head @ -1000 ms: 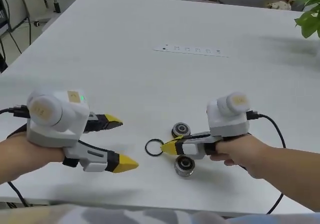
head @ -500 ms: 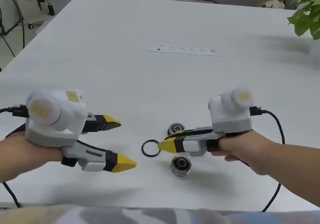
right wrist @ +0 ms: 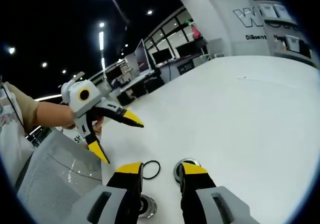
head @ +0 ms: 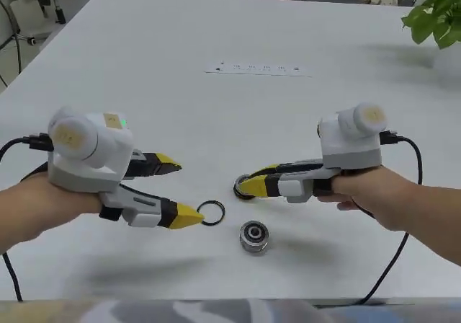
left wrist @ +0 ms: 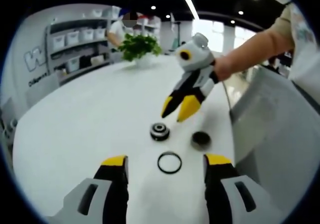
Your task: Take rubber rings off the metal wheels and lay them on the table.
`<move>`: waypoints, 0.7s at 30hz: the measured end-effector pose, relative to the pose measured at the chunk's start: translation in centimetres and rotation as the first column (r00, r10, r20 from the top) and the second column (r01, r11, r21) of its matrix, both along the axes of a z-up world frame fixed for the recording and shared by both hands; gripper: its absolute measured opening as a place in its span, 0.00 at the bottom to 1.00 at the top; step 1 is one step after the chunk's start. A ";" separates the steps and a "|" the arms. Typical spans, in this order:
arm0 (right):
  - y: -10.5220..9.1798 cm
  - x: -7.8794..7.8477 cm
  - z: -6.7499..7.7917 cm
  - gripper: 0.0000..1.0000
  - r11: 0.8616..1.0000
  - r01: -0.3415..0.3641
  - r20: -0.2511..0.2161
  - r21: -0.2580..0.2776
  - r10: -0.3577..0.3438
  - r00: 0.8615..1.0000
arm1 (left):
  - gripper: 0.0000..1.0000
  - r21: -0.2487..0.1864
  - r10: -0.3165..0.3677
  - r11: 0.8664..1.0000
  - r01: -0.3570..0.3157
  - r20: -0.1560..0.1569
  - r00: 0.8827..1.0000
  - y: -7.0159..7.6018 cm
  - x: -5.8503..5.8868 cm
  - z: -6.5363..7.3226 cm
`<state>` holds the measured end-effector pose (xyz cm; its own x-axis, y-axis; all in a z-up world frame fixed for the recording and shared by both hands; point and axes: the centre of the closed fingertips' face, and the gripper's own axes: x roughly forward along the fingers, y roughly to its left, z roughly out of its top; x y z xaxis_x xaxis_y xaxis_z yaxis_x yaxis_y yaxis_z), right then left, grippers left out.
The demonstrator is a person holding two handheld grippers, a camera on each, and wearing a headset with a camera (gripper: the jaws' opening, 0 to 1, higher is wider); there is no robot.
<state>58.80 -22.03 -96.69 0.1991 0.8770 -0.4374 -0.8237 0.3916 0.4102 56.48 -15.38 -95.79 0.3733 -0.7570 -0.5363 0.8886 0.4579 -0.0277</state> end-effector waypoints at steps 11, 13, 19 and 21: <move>-1.6 1.2 -1.1 0.28 0.999 0.032 0.029 -0.042 -0.031 0.999 | 0.58 -0.007 0.002 1.000 -0.002 -0.017 1.000 -1.3 1.9 -0.3; -1.9 1.3 -1.6 0.28 0.998 0.033 0.032 -0.051 -0.031 0.999 | 0.58 -0.011 0.002 1.000 -0.003 -0.024 1.000 -1.8 2.2 -0.4; -2.2 1.6 -2.4 0.28 0.997 0.036 0.047 -0.072 -0.033 0.998 | 0.55 -0.010 -0.007 1.000 0.006 -0.035 0.999 -2.8 2.8 -1.0; -2.2 1.5 -2.7 0.28 0.996 0.028 0.058 -0.081 -0.024 0.998 | 0.55 -0.008 -0.009 1.000 0.009 -0.039 0.999 -3.1 2.9 -1.2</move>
<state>60.35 -24.22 -99.37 0.2480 0.8329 -0.4947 -0.8337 0.4436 0.3289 59.42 -18.48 -97.01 0.3454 -0.7643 -0.5446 0.8909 0.4494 -0.0656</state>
